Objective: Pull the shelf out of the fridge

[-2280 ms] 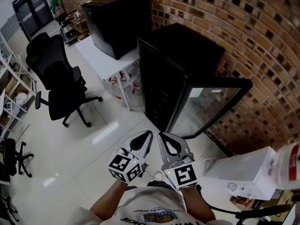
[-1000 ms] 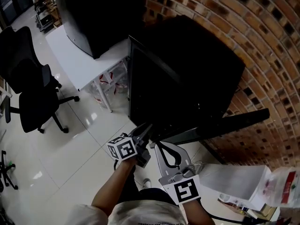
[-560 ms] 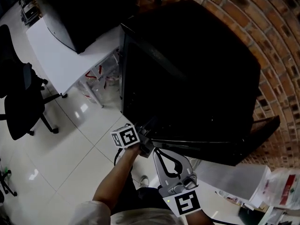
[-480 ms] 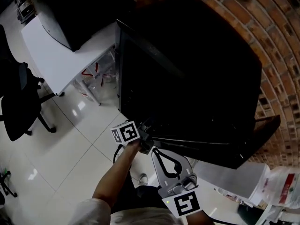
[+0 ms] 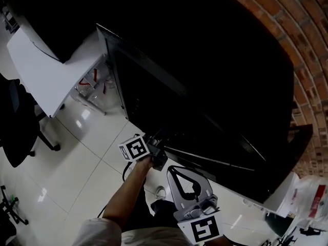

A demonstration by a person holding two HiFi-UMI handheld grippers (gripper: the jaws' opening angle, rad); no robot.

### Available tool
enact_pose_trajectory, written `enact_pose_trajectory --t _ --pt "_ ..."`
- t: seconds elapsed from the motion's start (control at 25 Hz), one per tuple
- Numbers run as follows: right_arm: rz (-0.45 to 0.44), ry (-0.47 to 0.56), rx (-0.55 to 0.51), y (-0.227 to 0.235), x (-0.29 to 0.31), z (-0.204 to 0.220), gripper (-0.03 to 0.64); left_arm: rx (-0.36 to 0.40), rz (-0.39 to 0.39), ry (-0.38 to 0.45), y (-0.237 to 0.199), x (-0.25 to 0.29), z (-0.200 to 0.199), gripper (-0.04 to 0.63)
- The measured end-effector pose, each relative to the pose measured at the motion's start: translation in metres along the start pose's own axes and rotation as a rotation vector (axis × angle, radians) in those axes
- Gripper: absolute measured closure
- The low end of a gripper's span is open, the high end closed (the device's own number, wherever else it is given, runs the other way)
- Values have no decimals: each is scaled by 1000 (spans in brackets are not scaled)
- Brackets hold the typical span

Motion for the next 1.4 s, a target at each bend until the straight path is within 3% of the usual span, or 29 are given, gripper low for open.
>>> enact_pose_trajectory --t 0.16,0.56,0.64,0.68,0.76,1.08,1.4 --pt "7 -10 18 1 7 6 612 -25 -14 -27 -17 16 -5 402" --pt "1 -61 41 -4 16 24 612 -42 -1 -13 -21 82 -24 411" --pt "7 -66 50 -3 17 25 612 -37 -14 4 -21 88 -26 475" --pt "8 -70 54 -3 18 25 612 -34 -17 14 -20 90 -28 544" --pt "10 -78 58 -2 18 27 612 -28 -13 26 -20 92 -29 581" --pt "34 -91 71 5 12 29 612 -123 -25 53 -18 86 -28 591" --pt "27 -63 76 2 -4 24 612 -107 -20 66 -7 35 -18 592"
Point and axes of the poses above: the fingertips, and each gripper's own axes: x forward along the fingers, y to its right, z out of its underside, the point moved 4 cm from there along -x, backward along the fingers, and after that the axes turned 15 degrees about -x, right-handed, at the moved point
